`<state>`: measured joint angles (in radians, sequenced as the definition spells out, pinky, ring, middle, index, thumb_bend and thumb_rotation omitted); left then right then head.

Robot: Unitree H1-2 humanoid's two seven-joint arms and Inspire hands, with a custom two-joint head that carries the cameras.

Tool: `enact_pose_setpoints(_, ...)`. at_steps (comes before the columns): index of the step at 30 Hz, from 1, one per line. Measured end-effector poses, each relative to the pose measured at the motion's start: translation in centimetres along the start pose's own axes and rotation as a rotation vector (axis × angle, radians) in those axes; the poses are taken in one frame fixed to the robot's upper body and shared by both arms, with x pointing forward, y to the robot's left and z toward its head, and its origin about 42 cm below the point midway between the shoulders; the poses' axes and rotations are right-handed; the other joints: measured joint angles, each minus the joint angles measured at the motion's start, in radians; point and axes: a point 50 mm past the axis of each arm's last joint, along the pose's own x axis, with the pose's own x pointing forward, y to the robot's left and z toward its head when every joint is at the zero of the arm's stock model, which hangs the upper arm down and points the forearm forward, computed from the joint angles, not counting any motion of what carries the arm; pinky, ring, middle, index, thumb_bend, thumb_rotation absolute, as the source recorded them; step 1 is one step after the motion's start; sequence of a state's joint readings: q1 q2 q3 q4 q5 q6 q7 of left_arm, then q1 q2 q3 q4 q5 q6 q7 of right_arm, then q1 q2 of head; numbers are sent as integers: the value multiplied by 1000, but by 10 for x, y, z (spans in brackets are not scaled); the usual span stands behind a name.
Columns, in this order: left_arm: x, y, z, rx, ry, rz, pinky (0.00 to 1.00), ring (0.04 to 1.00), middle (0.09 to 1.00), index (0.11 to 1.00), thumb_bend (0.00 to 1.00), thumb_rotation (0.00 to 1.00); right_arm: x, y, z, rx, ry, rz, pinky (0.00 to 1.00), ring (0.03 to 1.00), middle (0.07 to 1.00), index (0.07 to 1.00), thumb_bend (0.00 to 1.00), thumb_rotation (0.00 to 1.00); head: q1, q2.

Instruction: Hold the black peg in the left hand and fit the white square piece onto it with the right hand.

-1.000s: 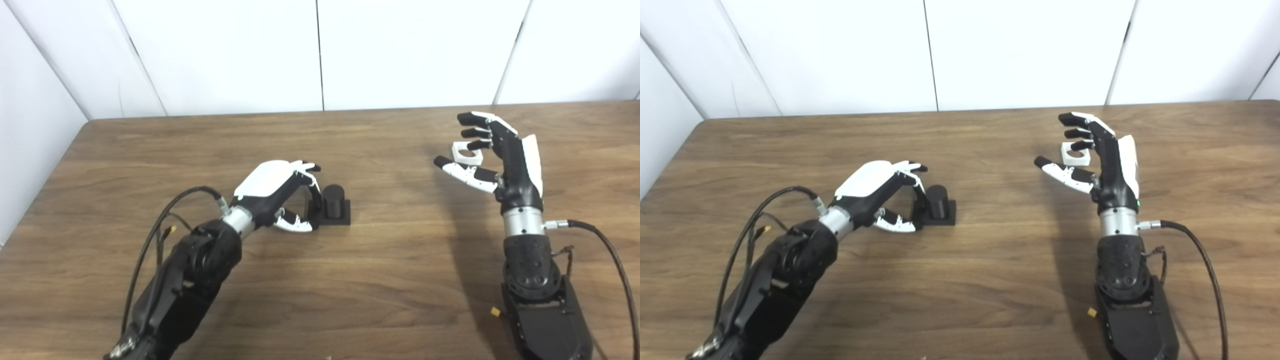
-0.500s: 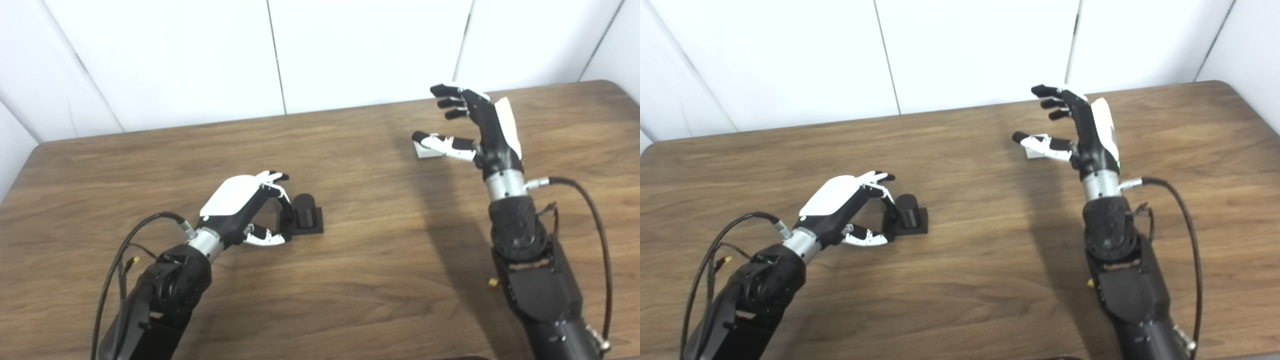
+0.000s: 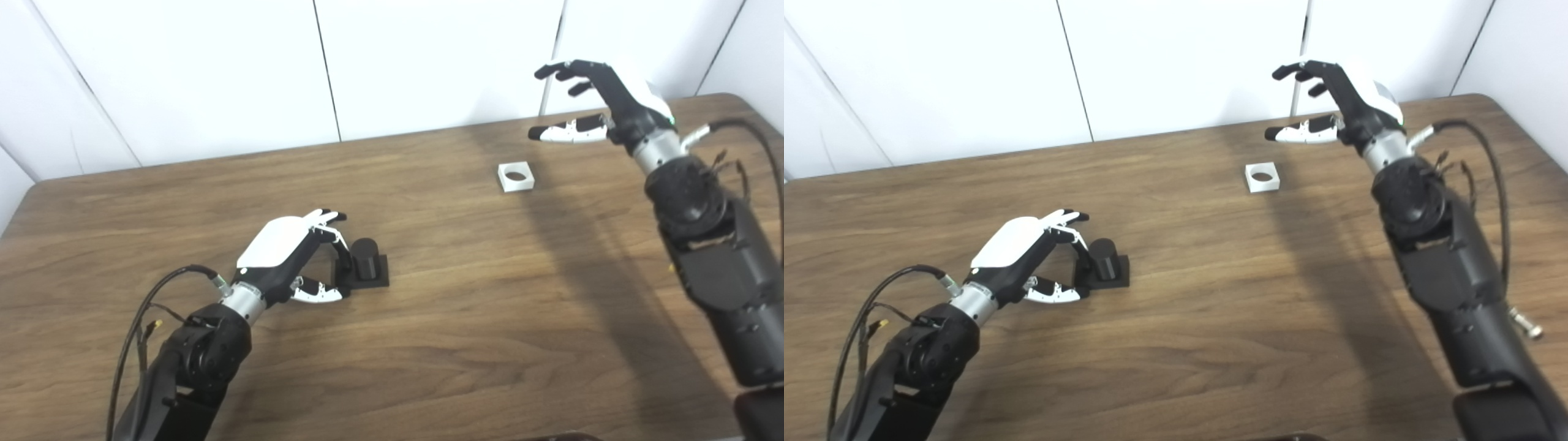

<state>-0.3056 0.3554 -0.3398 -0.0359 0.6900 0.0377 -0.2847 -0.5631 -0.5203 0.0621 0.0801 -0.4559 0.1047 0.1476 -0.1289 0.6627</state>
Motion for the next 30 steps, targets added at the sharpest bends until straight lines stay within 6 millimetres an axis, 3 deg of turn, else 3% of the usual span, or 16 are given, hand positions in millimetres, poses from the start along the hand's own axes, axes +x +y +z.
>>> enact_pose_setpoints(4,0,0,-1,-2,-2,1,921,969,930,496,519,84,21,-6,-11,-56,42,70,687,782,779,714,743,176,-3,-5)
enact_pose_setpoints(8,0,0,-2,-15,-2,2,932,972,931,496,519,84,34,-13,-9,-114,45,95,693,805,797,721,723,170,-2,-5)
enact_pose_setpoints(16,0,0,-3,-20,0,-1,928,968,931,496,519,83,51,-28,-11,-278,72,294,772,925,926,784,777,302,5,-8)
enact_pose_setpoints(24,0,0,-3,-20,0,-1,924,969,932,496,519,82,53,-9,-28,-296,142,394,729,915,924,793,784,343,14,-8)
enact_pose_setpoints(30,0,0,-3,-21,1,0,930,969,930,496,520,82,53,12,-35,-273,174,442,786,965,951,809,776,381,18,-8)
